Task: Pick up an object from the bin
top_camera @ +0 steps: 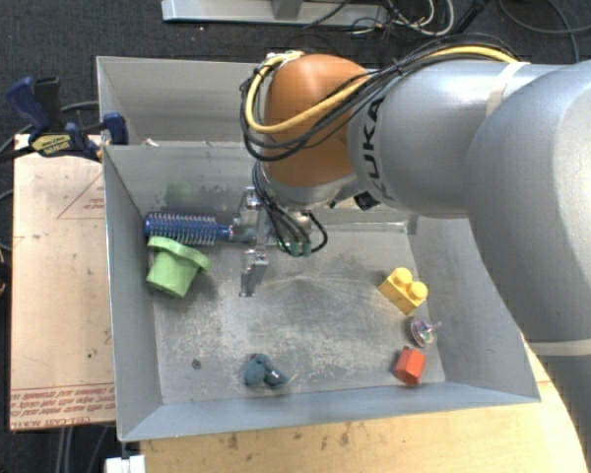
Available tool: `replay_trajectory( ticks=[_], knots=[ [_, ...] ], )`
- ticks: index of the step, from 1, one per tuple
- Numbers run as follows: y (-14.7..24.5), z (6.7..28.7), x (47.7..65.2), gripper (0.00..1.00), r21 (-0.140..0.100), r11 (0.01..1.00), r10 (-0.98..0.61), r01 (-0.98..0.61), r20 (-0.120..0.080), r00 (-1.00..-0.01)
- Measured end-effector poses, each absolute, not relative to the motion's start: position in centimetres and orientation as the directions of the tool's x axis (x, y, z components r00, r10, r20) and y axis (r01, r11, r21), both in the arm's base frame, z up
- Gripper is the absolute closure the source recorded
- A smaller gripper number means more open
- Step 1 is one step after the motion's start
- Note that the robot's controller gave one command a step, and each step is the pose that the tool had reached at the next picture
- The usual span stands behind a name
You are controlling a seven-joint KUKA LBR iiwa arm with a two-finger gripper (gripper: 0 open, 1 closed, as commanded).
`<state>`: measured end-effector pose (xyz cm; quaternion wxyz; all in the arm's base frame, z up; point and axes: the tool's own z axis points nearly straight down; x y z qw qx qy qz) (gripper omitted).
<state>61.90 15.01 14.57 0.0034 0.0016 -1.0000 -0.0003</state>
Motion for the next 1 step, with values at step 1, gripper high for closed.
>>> replay_trajectory(
  ticks=[1],
  knots=[
    [18.11,10.05,63.27,0.0,-0.001,1.0,-0.005,-0.005,-0.006,-1.0]
  ],
)
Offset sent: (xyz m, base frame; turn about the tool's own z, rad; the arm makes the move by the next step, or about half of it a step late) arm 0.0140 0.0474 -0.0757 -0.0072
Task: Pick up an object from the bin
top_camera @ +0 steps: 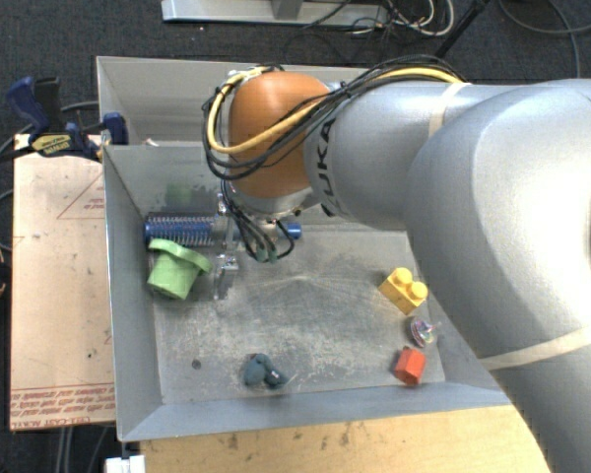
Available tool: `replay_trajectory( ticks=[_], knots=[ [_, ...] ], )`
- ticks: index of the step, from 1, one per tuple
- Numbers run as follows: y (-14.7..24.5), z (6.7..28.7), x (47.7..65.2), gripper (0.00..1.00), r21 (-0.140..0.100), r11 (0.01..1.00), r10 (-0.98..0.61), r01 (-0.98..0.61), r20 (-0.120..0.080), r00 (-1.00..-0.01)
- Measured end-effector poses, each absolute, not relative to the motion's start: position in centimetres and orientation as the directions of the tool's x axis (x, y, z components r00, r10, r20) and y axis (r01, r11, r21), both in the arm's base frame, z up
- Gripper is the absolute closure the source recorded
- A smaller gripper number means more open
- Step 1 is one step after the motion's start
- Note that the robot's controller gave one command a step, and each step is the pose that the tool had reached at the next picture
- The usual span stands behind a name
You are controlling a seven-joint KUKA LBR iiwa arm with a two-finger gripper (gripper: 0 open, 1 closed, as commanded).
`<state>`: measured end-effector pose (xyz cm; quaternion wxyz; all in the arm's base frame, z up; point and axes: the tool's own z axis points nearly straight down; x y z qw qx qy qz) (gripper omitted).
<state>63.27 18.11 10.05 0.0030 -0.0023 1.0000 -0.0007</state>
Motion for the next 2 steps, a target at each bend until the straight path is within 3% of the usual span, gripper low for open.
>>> replay_trajectory(
  ticks=[1,2],
  knots=[
    [18.93,9.87,63.63,0.0,-0.005,1.0,-0.03,-0.03,-0.005,-1.0],
    [19.63,9.28,63.26,1.0,0.001,0.999,-0.039,-0.039,-0.003,-0.999]
  ],
)
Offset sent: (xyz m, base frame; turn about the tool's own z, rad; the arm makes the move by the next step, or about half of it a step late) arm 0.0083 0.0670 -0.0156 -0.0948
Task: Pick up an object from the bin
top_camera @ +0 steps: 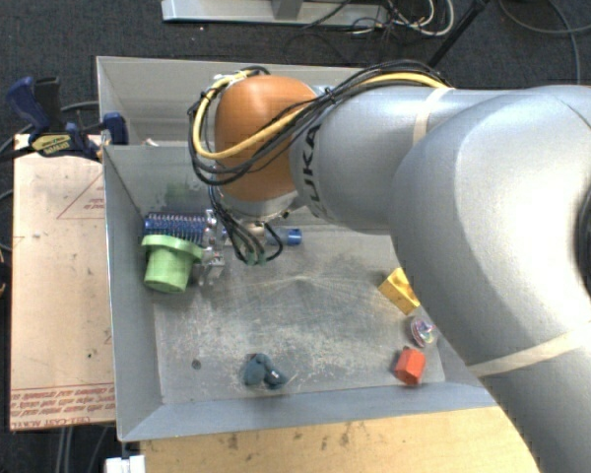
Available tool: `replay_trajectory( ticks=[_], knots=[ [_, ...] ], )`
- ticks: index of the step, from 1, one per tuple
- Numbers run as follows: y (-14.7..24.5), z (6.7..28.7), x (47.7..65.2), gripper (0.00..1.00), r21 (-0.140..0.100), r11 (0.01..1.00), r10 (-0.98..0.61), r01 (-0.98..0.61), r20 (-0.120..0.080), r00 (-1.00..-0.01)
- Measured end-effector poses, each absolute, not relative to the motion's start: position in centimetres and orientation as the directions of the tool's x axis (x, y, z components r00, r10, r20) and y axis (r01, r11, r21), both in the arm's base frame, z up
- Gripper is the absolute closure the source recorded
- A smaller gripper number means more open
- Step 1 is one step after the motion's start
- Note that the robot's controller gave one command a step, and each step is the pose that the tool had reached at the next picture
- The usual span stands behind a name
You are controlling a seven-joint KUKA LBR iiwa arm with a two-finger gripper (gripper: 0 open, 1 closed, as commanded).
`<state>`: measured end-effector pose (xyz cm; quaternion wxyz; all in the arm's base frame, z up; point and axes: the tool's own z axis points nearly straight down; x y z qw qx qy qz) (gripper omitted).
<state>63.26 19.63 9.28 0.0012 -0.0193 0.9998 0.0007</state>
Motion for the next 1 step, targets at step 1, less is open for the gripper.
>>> replay_trajectory(
  ticks=[1],
  knots=[
    [18.33,20.26,61.2,1.0,0.002,0.991,-0.137,-0.137,-0.011,-0.99]
  ],
)
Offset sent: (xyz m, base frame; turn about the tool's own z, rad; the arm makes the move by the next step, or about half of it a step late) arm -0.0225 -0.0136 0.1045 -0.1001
